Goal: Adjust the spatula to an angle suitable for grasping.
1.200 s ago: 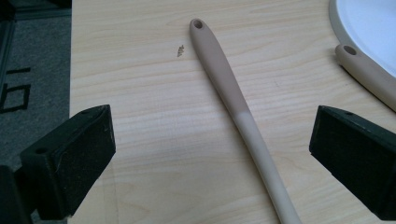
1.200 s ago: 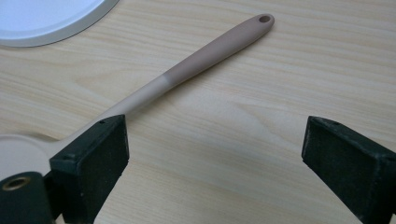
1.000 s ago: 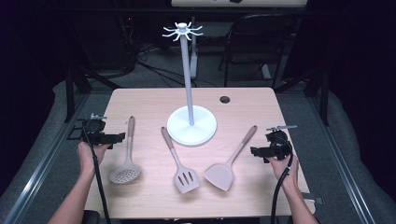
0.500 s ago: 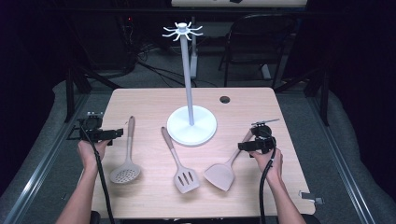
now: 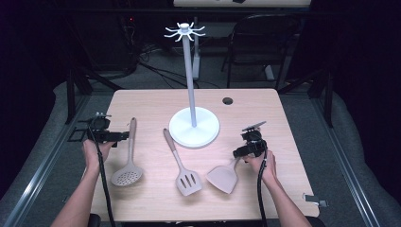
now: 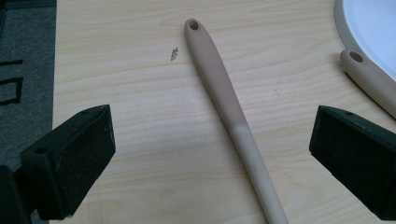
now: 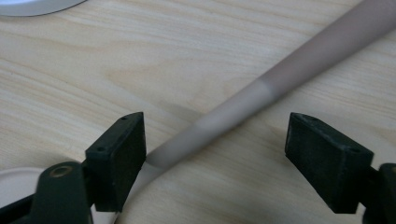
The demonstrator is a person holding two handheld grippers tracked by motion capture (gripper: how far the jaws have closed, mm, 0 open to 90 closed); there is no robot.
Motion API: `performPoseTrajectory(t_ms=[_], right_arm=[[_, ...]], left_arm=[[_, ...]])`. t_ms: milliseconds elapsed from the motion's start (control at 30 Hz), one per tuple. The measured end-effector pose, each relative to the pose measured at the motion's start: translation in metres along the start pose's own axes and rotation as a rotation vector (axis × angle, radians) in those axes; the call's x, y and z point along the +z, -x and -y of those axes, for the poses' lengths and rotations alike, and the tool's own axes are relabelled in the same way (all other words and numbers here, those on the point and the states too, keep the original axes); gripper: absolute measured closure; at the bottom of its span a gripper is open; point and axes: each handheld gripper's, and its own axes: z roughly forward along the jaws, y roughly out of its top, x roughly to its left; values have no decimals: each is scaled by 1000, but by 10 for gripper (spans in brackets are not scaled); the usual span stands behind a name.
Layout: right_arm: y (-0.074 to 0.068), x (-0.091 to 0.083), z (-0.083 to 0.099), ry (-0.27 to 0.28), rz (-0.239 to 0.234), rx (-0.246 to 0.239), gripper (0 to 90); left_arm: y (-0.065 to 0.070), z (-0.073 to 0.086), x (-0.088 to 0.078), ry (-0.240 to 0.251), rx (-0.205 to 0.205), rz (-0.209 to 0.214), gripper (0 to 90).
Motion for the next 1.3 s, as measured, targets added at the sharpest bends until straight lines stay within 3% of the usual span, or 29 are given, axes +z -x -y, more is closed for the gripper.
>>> performPoseTrajectory(t_ms=[167, 333, 400, 467, 567, 667, 1000, 1300], right_arm=[[-5, 9, -3, -36, 0, -27, 285], [-11, 11, -5, -33, 29, -56, 312], [-11, 11, -4, -14, 24, -40, 327], [-10, 10, -5, -38, 28, -59, 343], [-10, 10, -5, -14, 13, -39, 364], [-7, 8, -6, -36, 7, -55, 380], [-5, 4, -6, -52, 7, -89, 474], [1, 0, -6, -78, 2, -101, 560]], left_arm=[[-2, 0, 2, -7, 0, 8, 2], [-1, 0, -1, -6, 7, 14, 2], [0, 1, -1, -4, 17, 11, 2], [1, 1, 0, -9, 28, 14, 2], [4, 1, 1, -22, 45, 21, 3], [5, 1, 1, -25, 63, 25, 3], [5, 3, 0, -10, 60, 21, 8], [7, 3, 0, -40, 79, 33, 20]])
